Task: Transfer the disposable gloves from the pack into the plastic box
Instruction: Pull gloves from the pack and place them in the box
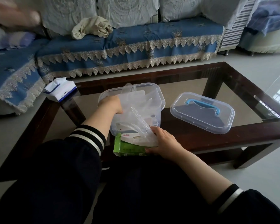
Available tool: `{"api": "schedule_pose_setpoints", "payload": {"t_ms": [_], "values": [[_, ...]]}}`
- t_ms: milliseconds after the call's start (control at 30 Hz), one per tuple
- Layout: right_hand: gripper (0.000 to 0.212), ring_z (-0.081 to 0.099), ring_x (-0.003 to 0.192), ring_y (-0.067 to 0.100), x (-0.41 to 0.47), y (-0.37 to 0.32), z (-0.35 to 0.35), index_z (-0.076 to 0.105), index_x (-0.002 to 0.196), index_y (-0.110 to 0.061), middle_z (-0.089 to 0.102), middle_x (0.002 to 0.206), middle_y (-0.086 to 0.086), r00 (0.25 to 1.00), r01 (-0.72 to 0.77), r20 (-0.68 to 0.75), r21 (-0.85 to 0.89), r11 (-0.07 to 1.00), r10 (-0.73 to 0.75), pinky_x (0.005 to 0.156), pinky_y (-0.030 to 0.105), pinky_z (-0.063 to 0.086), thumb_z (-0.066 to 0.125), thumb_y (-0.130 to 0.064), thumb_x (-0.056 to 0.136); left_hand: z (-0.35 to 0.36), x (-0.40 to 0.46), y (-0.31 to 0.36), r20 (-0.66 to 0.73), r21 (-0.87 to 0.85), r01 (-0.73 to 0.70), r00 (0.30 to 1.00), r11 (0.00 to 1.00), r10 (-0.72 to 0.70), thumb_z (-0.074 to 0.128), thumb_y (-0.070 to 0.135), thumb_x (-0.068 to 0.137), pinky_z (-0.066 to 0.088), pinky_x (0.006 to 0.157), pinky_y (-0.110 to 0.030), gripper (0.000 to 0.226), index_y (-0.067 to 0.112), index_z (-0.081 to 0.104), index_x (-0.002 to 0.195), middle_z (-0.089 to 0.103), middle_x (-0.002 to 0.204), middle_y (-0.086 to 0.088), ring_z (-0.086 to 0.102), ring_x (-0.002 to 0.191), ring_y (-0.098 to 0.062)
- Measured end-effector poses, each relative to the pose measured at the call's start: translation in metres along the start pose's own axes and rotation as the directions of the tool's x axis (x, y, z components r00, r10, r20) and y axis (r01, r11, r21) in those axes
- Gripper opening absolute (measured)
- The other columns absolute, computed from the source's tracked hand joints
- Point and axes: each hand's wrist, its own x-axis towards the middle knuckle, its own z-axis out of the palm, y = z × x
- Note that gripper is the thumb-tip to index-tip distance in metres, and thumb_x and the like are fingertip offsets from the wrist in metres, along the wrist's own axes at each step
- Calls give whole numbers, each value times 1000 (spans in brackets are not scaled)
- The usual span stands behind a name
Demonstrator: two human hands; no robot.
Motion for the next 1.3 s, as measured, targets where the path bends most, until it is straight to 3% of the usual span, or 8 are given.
{"api": "schedule_pose_setpoints", "payload": {"t_ms": [167,300,434,534,667,734,934,1301], "values": [[89,36,132,18,0,-1,-2,29,145,-25,40,144,-2,1000,-7,20,-11,1000,7,112,35,27,77,-46,73,-8,-6,-2,-21,99,26,999,995,-24,64,46,88,41,104,-42,67,8,45,140,35,148,-17,36,133,-35],[88,36,132,18,0,-2,-1,30,144,-24,40,143,-2,1000,-11,21,-13,1000,11,110,34,27,77,-46,73,-18,-37,-5,-457,-173,-201,883,964,102,48,45,98,41,90,-40,42,13,66,116,53,128,-13,44,118,-32],[89,36,132,18,0,-3,-1,30,144,-24,41,143,-2,1000,-17,17,-15,1000,17,110,35,28,77,-46,72,-27,-76,-8,-30,-545,-327,928,772,372,39,79,69,40,74,-27,78,21,61,117,61,113,-1,56,106,-21],[89,37,132,19,0,-3,-1,30,144,-23,41,143,-1,1000,-21,20,-19,1000,21,110,36,29,78,-46,72,-18,-82,-16,67,-437,-438,855,786,514,69,60,68,36,97,-29,82,39,40,142,43,124,9,40,119,-13],[89,36,132,19,-2,-5,-1,30,144,-23,41,144,-1,999,-24,21,-16,1000,25,110,37,29,78,-46,72,-5,-73,-7,-208,-469,-515,854,717,477,75,34,82,24,109,-35,28,38,66,108,49,124,11,30,123,-10],[90,36,132,19,-2,-6,-2,28,145,-22,40,145,-1,999,-34,34,-12,999,35,110,38,29,77,-47,73,-1,-72,0,-317,-500,-549,836,670,448,70,35,86,27,106,-35,3,33,69,89,58,118,12,36,125,-12],[93,37,131,21,-3,-7,-3,26,145,-19,40,145,1,999,-39,32,-15,999,40,108,37,32,77,-47,73,7,-81,15,-423,-546,-552,831,630,362,62,25,94,48,78,-28,10,17,69,92,68,90,6,62,92,-12],[100,37,133,23,-2,-4,-3,23,147,-17,39,147,4,999,-38,37,-15,999,39,106,34,31,79,-46,71,1,-85,10,-746,-162,-750,519,641,418,66,16,90,57,63,-38,9,9,71,88,72,86,-3,67,74,-21]]}}
